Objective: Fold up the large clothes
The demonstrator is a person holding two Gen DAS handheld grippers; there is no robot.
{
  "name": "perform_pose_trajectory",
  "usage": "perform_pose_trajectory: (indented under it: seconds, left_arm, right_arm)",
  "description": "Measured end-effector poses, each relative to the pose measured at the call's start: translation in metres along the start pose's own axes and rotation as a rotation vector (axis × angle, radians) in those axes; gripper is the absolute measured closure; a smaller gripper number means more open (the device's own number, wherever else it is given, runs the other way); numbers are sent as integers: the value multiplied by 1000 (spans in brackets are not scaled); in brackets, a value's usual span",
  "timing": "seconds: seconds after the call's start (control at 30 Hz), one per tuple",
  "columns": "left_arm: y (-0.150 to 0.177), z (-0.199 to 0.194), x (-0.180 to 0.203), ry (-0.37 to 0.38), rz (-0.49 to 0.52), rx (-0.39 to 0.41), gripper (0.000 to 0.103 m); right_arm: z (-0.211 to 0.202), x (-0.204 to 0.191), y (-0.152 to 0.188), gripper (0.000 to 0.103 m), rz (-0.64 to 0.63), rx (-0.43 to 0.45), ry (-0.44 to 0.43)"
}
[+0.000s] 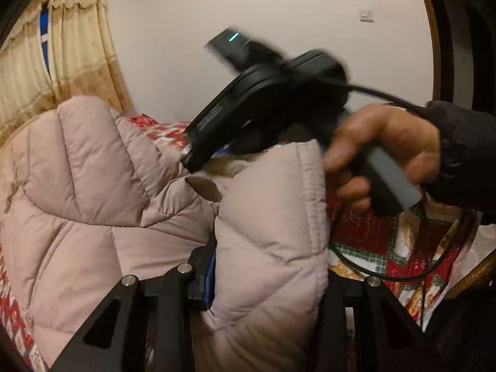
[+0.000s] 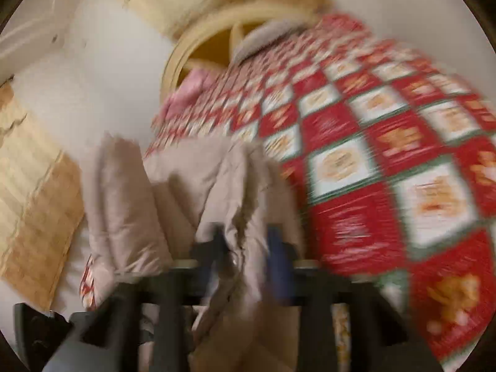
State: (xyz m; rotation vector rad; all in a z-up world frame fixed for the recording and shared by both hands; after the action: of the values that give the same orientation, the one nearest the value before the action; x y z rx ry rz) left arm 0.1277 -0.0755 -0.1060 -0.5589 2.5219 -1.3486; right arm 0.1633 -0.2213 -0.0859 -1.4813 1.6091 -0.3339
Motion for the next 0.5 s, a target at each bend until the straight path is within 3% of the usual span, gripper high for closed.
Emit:
perform_pose_trajectory:
  seconds: [0.07,0.17,0.23,0.4,0.5]
  left_arm:
    - [5,-3,-4,-8,-2,20,66]
    - [1,-5,-14,49,-43,16,66]
    - [-8,4,-17,87,-54,-31,65]
    - [-22,44,-6,204,-33,-168,43]
    - [-18,56,-6,236,-40,-186,43]
  right_arm:
    - [18,-7,1,81,8,-21,-83]
    - [35,-12,3,81,-4,-13,-170]
    - [50,5,13,87,60,-26,-181]
    - [66,52,32,89,210,-19,-266]
    - [58,58,36,89,205,-34,-256]
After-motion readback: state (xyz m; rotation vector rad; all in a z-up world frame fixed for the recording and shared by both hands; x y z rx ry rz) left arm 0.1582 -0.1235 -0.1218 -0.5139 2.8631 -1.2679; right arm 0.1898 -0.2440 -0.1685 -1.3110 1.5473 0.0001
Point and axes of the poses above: each gripper's, at about its wrist camera, not at the fingertips, and z roughly the way its jaws point, x to its right, y to its underside, the point moved 1 cm from there along z, roughly the way its jaws point, and after that the axes turned 13 degrees about -z, right-handed, at the moved point
